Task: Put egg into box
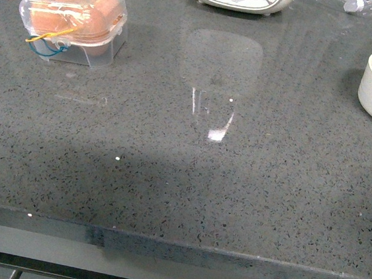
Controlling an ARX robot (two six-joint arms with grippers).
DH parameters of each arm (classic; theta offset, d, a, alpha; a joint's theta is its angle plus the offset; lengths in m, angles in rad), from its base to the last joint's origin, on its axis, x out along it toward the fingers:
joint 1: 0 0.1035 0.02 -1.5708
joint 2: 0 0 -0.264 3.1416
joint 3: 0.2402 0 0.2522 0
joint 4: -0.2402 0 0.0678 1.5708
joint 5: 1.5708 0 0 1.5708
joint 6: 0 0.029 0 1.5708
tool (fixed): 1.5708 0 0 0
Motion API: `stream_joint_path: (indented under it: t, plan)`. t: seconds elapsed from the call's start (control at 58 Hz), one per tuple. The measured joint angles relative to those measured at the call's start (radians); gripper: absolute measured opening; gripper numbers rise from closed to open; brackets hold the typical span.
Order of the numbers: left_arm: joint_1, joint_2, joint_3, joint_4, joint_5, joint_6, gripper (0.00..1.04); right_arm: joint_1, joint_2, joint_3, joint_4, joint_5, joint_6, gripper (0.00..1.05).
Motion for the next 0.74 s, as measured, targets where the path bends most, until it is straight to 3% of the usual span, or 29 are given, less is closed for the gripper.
stream_joint_path:
  t: [0.741]
  plan:
    - [0.0, 0.0, 0.0, 0.0, 0.0, 0.0, 0.98, 0.0, 0.0, 0.0, 0.0, 0.0, 0.0, 0.97]
